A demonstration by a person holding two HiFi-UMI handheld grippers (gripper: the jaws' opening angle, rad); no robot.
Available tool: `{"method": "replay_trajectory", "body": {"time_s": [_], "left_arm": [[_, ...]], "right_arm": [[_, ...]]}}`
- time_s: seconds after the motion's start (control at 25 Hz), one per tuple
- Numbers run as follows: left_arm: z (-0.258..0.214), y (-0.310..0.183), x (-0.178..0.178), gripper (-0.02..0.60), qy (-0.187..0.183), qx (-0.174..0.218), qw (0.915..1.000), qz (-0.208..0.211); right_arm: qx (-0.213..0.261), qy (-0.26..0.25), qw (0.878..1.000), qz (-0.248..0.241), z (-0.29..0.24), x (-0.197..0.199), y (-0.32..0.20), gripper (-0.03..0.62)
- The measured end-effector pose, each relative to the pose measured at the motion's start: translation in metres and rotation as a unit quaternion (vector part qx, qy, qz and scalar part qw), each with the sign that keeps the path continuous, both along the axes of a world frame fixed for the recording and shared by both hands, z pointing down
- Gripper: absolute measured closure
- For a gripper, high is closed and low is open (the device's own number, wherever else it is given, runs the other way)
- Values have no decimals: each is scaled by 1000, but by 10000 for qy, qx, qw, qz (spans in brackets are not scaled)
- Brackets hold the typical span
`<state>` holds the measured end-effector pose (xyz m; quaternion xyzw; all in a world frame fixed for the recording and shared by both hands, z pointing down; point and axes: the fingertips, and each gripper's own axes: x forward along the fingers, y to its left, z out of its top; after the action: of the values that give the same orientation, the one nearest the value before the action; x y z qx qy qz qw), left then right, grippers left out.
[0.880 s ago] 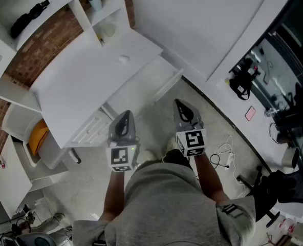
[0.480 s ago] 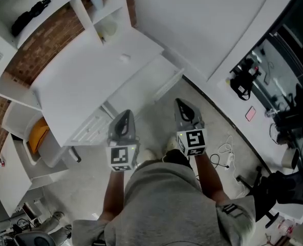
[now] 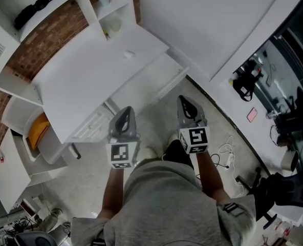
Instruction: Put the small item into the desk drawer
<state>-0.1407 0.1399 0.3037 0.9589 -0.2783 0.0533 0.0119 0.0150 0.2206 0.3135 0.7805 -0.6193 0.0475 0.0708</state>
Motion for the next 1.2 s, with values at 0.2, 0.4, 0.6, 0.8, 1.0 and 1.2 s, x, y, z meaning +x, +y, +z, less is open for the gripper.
{"method": "replay_trajectory", "body": {"time_s": [0.2,0.4,0.6,0.8,1.0,1.2], "left_arm": [[1,-14,9,569,-21,-17,10000,-33],[0,-39,25,569,-33,-19,9997,-251],[3,-66,43,569,-55,-82,9979,-644],[8,-97,58,569,-76,-171,9939,-1088],[19,-123,67,569,-142,-240,9883,-1499],[26,-148,75,569,-204,-349,9814,-1879]], "right_arm": [[-38,-7,10000,-59,4,8,-18,591],[-75,4,9997,-242,5,28,-48,591],[-166,-21,9977,-656,12,50,-87,591],[-323,-4,9928,-1157,21,66,-133,591],[-450,-27,9866,-1571,34,78,-172,591],[-550,-74,9792,-1950,45,87,-212,591]]}}
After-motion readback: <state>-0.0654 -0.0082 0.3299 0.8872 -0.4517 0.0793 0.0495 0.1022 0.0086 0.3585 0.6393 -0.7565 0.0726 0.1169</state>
